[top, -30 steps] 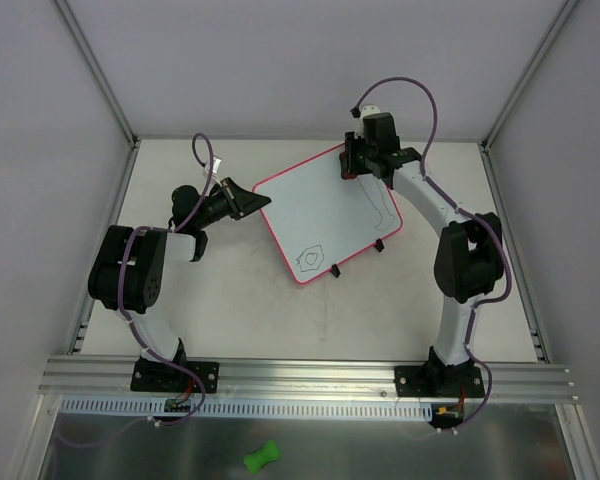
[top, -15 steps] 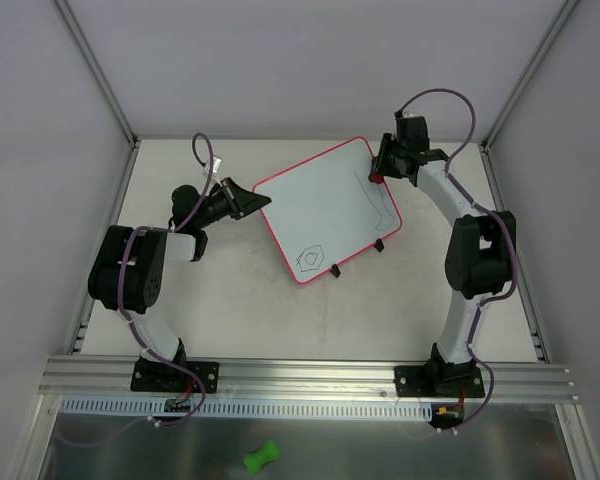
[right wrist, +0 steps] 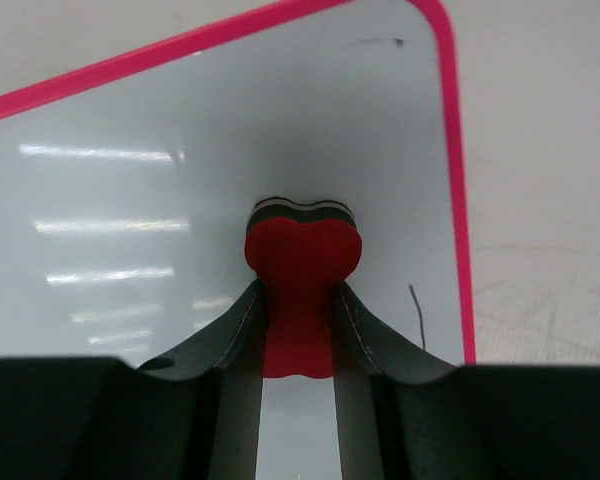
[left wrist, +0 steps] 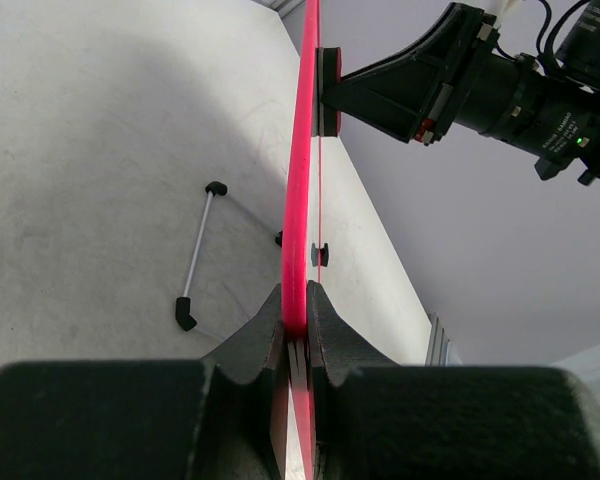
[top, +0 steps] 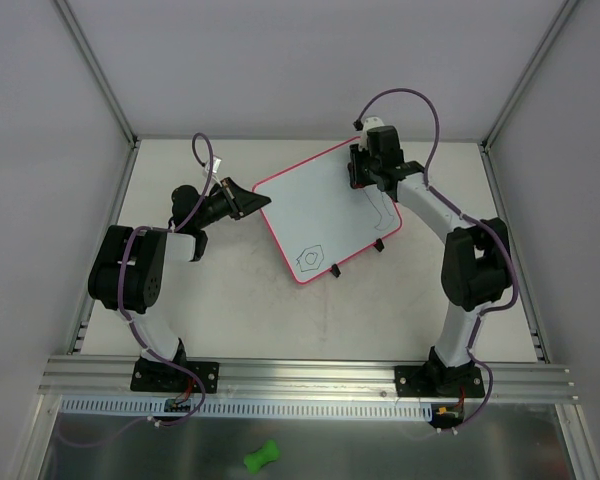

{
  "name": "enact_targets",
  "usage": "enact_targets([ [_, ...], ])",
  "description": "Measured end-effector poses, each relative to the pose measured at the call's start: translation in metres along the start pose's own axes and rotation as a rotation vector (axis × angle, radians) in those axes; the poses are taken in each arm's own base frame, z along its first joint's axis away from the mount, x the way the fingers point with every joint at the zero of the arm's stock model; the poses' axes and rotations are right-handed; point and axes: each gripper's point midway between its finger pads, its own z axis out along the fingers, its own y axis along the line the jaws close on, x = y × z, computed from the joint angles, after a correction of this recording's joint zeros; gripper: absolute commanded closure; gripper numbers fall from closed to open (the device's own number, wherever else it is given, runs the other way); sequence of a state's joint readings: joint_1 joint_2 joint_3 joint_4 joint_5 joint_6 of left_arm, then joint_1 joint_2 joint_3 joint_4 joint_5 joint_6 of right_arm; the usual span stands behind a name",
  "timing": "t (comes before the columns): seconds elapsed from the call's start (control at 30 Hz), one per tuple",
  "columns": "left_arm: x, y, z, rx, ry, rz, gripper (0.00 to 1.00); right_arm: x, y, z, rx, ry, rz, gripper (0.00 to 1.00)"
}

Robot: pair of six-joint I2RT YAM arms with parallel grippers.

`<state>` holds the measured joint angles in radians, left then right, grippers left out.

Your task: Erase the whiteboard

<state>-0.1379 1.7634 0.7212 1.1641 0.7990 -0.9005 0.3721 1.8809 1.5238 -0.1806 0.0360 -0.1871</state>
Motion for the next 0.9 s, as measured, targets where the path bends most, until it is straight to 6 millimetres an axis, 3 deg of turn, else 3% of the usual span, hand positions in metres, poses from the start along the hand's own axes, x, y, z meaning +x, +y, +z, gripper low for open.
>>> enact_targets([
  [0.17,0.0,0.0,0.0,-0.001,0.0,-0.001,1.0,-0.002,0.018,-0.001,-0.035,-0.018,-0.1,1.0],
  [0.33,0.0,0.0,0.0,-0.001,0.0,-0.001,1.0,-0.002,0.015,-0.001,-0.021,-0.019,-0.084,1.0],
  [0.47,0.0,0.0,0.0,-0.002,-0.001,-0.001,1.0,0.0,0.006,0.0,-0.024,-0.025,0.044,0.99],
  [0.57,0.0,0.0,0.0,-0.002,-0.001,-0.001,1.0,0.004,-0.009,0.002,-0.04,-0.019,0.18,0.98],
  [0.77,0.0,0.0,0.0,0.0,-0.001,0.0,1.0,0.024,-0.067,0.004,0.03,0.012,0.407,0.99],
  [0.9,0.0,-0.002,0.001,0.003,-0.002,0.003,1.0,0.029,-0.074,0.004,0.047,0.018,0.448,1.0],
])
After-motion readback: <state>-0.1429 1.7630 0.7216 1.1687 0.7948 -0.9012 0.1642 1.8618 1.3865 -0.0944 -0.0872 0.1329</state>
